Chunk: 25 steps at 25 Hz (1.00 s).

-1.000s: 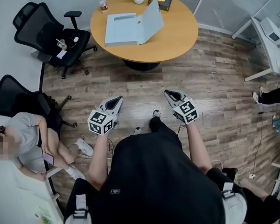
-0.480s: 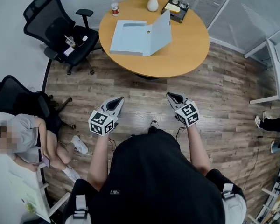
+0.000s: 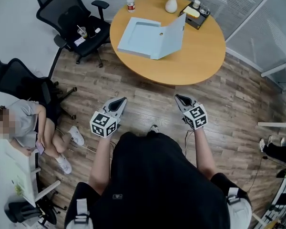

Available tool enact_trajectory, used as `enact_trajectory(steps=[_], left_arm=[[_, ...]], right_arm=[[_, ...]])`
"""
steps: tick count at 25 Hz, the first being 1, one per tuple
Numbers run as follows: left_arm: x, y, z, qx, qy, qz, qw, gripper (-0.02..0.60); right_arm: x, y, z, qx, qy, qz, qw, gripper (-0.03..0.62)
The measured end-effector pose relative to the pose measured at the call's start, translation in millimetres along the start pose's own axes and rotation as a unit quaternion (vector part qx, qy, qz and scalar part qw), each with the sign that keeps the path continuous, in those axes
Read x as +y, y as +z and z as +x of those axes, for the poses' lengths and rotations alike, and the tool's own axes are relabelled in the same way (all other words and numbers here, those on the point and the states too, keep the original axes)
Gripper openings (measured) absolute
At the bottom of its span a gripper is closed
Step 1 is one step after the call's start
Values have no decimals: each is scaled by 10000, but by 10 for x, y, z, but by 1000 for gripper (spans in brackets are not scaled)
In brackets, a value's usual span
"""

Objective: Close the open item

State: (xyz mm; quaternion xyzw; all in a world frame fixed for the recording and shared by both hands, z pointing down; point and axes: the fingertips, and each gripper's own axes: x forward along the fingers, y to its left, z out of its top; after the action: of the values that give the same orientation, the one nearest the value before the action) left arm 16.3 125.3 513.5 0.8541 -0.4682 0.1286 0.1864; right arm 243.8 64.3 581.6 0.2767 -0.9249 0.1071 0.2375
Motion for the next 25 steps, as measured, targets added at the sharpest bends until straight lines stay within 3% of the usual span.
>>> enact_trajectory(steps=[11,25], left_arm=[[-158,75,273,-51,180,-5,9998,6],[-121,202,596,-64,-4,120,9999,6]], right_arm=[[-326,-9,-34,-91,140,-49,9998,8],[-527,-98,-67,-82,-2,106,9999,8]])
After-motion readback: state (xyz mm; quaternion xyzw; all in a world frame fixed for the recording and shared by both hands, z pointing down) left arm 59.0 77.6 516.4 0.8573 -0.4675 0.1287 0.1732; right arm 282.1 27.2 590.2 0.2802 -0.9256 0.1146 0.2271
